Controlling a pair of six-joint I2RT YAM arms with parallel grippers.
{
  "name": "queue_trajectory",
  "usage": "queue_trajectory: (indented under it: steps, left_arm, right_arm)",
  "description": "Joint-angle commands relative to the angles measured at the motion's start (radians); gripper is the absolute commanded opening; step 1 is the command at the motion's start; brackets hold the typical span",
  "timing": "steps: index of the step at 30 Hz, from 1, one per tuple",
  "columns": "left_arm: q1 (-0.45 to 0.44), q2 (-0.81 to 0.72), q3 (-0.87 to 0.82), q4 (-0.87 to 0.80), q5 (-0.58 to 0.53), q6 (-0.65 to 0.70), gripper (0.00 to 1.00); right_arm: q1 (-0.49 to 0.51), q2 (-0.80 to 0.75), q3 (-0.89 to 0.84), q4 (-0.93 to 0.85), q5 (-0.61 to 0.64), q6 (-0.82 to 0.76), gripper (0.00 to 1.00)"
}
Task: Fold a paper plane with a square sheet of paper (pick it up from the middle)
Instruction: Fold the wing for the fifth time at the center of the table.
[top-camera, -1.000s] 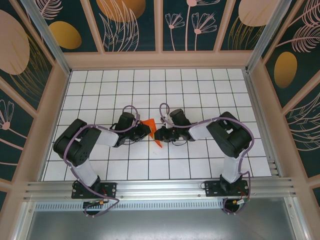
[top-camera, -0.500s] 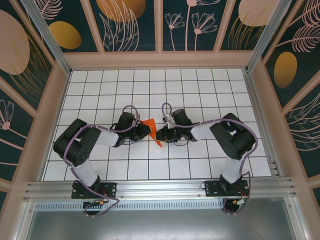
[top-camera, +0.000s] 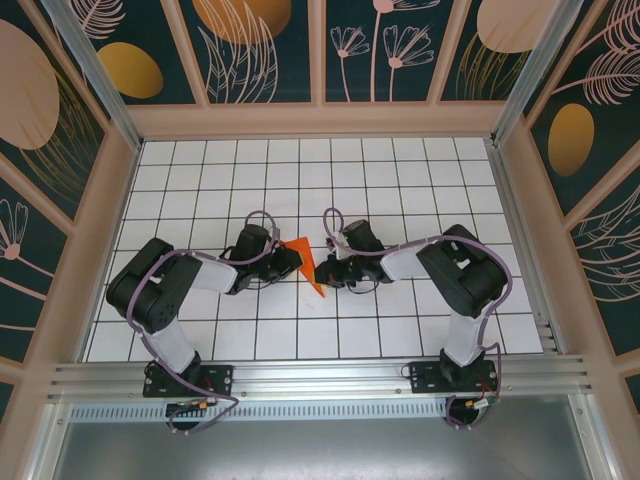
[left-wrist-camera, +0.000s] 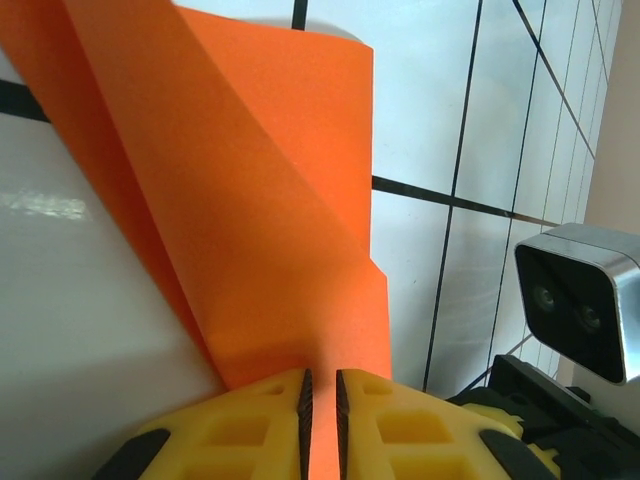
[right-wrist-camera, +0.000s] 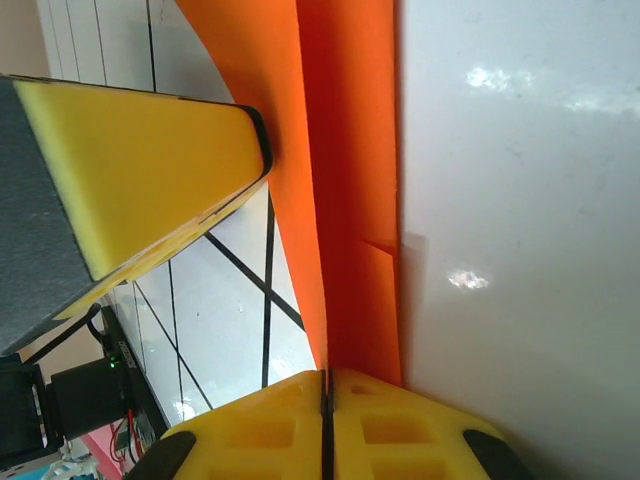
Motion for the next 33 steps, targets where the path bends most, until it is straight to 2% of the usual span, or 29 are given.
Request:
queue_trajectory:
  steps: [1,8,16,21,24,29,33]
  left_arm:
    - [-0.004,-0.014,0.002,-0.025,-0.020,0.028,0.21]
    - [-0.017,-0.094,-0.007,-0.013,0.006,0.035,0.24]
    - [-0.039,-0.030,0.010,-0.014,0.018,0.023,0.21]
    - [-0.042,0.043,0.043,-0.097,-0.017,0.030,0.18]
    - [-0.043,0.058,0.056,-0.159,-0.057,0.038,0.17]
    - [-0.043,0.062,0.054,-0.216,-0.102,0.043,0.16]
    - [-0.043,0.060,0.051,-0.222,-0.110,0.045,0.16]
  right_arm:
    - [-0.004,0.043,0.019,-0.076,0.040,-0.029,0.10]
    - [-0.004,0.075,0.033,-0.114,0.070,-0.035,0.07]
    - [-0.004,0.078,0.043,-0.133,0.083,-0.035,0.06]
    - [-0.004,0.066,0.050,-0.134,0.081,-0.031,0.06]
    - [-0.004,0.045,0.052,-0.135,0.074,-0.029,0.09]
    - [0.000,-0.034,0.028,-0.126,0.046,-0.016,0.19]
    - [0.000,-0.084,-0.002,-0.146,0.043,-0.019,0.21]
